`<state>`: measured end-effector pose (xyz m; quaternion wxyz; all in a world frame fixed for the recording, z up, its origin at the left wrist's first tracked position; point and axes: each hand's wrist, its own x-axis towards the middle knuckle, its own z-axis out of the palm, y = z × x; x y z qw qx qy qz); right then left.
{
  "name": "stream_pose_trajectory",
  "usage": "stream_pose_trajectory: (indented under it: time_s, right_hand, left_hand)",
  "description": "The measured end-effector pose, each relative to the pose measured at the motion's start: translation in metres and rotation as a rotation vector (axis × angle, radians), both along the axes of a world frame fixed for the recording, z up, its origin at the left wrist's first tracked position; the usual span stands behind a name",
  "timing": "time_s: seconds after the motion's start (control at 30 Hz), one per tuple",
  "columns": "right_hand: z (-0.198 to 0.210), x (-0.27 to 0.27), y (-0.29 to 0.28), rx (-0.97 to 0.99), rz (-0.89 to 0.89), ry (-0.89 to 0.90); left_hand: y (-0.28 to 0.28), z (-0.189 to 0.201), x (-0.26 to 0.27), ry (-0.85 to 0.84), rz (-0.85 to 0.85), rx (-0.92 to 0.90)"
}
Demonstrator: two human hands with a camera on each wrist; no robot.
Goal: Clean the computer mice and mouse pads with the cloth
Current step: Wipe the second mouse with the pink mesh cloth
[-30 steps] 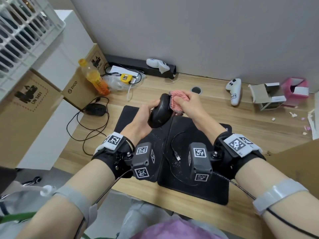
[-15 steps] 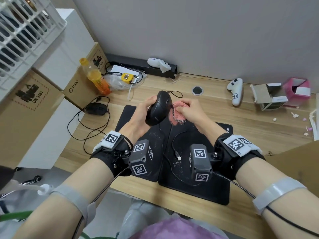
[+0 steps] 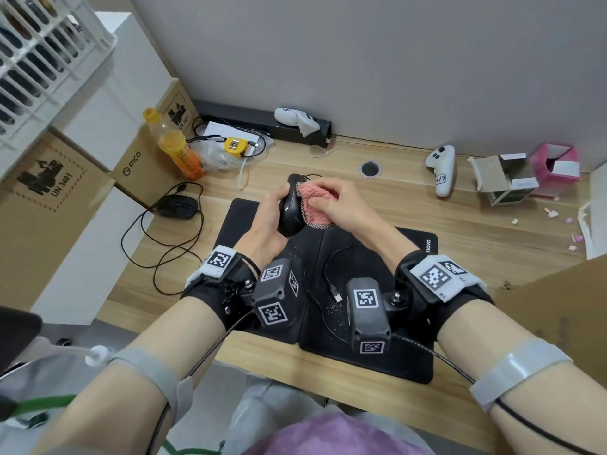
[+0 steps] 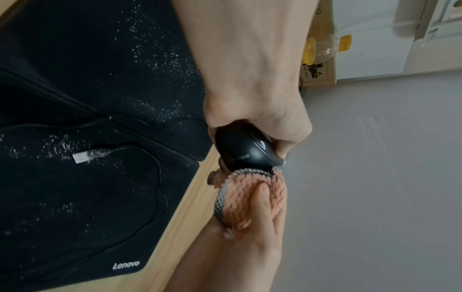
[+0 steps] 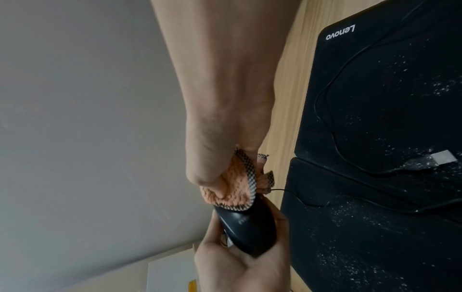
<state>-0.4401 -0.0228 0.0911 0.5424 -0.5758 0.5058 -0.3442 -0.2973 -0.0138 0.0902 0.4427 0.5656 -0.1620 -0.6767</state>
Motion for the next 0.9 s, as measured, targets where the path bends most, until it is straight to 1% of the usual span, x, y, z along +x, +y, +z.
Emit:
stream_pose_trajectory:
  time_s: [0.13, 0.23, 0.3, 0.37, 0.43, 0.53, 0.63, 0.7, 0.77, 0.83, 0.9]
  right_hand:
    - [-0.008, -0.004, 0.005, -0.038, -0.088, 0.021]
    - [-0.023, -0.011, 0.012, 0.008, -0.142, 0.076]
    - [-0.032, -0.015, 0.015, 0.068, -0.179, 0.089]
    - [-0.035, -0.016, 0.015, 0.151, -0.259, 0.008]
    - [-0.035, -0.016, 0.010, 0.179, -0.342, -0.052]
    - [-0.023, -0.016, 0.002, 0.149, -0.397, -0.073]
    - [-0.009, -0.017, -0.005, 0.064, -0.444, -0.102]
    - [0.000, -0.017, -0.009, -0.007, -0.434, -0.103]
    - [0.006, -0.014, -0.013, -0.041, -0.349, -0.069]
    - [0.010, -0.011, -0.015, -0.037, -0.241, 0.010]
    - [0.010, -0.009, -0.017, -0.010, -0.181, 0.059]
  left_hand:
    - [-0.002, 0.001, -0.003, 0.050, 0.023, 0.030]
    - [-0.002, 0.003, -0.001, 0.073, 0.022, 0.020]
    - [-0.003, 0.006, 0.001, 0.072, -0.030, -0.022]
    - [-0.003, 0.008, 0.000, 0.034, -0.117, -0.061]
    - [-0.001, 0.007, -0.002, 0.008, -0.181, -0.080]
    - [0.002, 0.002, -0.002, -0.015, -0.217, -0.093]
    - [0.003, -0.005, 0.001, -0.008, -0.221, -0.082]
    - [0.001, -0.010, 0.003, 0.003, -0.218, -0.078]
    - [-0.002, -0.015, 0.002, 0.033, -0.205, -0.049]
    - [-0.004, -0.017, 0.001, 0.042, -0.193, -0.004]
    - [-0.008, -0.016, -0.001, 0.022, -0.225, 0.036]
